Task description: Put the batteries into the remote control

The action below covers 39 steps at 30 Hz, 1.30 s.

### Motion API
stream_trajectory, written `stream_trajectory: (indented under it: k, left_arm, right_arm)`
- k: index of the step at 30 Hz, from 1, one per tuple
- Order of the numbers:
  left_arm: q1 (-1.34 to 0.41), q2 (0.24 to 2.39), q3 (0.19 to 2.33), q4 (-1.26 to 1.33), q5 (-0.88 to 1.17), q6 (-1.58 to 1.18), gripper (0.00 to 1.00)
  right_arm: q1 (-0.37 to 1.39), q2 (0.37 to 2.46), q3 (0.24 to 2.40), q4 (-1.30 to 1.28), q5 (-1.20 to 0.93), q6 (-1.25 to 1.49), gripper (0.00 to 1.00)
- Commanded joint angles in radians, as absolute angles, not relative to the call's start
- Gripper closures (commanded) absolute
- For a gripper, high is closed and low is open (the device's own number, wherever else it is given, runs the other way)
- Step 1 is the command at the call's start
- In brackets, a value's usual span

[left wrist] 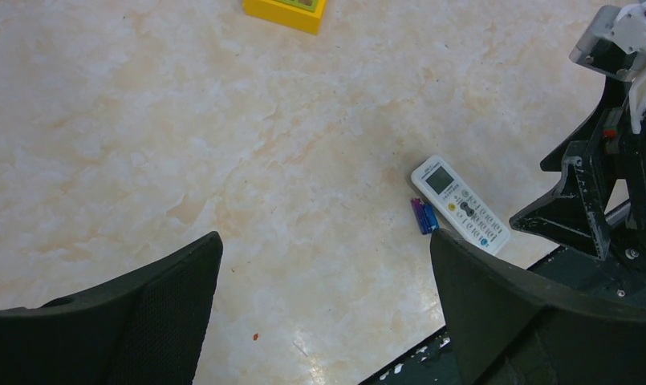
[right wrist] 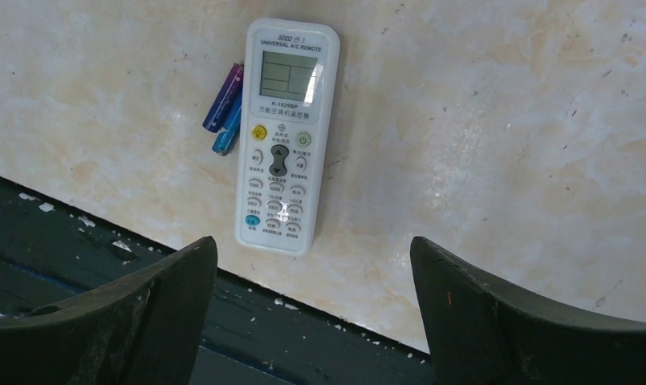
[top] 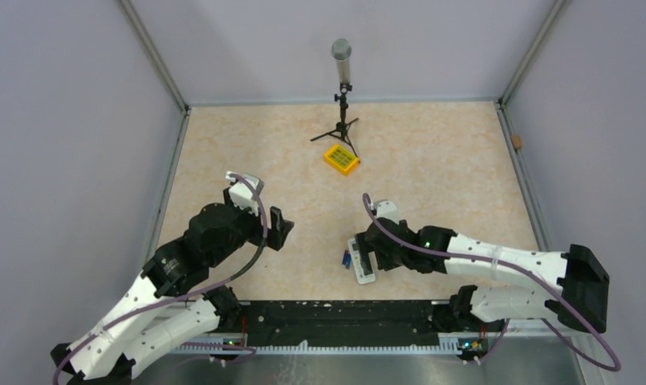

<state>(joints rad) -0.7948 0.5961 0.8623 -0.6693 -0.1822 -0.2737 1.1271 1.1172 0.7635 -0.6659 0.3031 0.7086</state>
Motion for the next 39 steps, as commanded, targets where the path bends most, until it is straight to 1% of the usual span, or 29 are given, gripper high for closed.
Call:
stream_trajectory:
  k: [1,7,23,33,36,39]
  left_arm:
    - [-0.797,0.572,0.851,-0.666,-0.213,-0.272,0.01]
    - [-0.796,0.57,0.85,-0.666,-0.209,-0.272,0.01]
    - [-0.797,0.553,0.844,-0.669,-0.208,-0.271,0.01]
    - [-0.797,0.549,0.842,-0.667,-0.195,-0.272,0.01]
    - [-0.796,0.552,0.843,-0.667,-0.195,-0.273,0.01]
    - [-0.796,0.552,0.842,-0.667,-0.195,-0.273,0.01]
  right_arm:
    - [1.16,1.148,0.778,-0.685,0.357,0.764,0.12]
    - [1.199,1.202,0.778,-0.686,0.385,0.803,0.12]
    - [1.265,1.398,0.822,-0.574,0.372,0.847,0.13]
    - [1.266,1.451,0.828,-0.562,0.402,0.887,0.22]
    - [1.267,1.473,0.833,-0.561,0.407,0.887,0.25]
    - [1.266,1.494,0.837,-0.569,0.417,0.888,0.31]
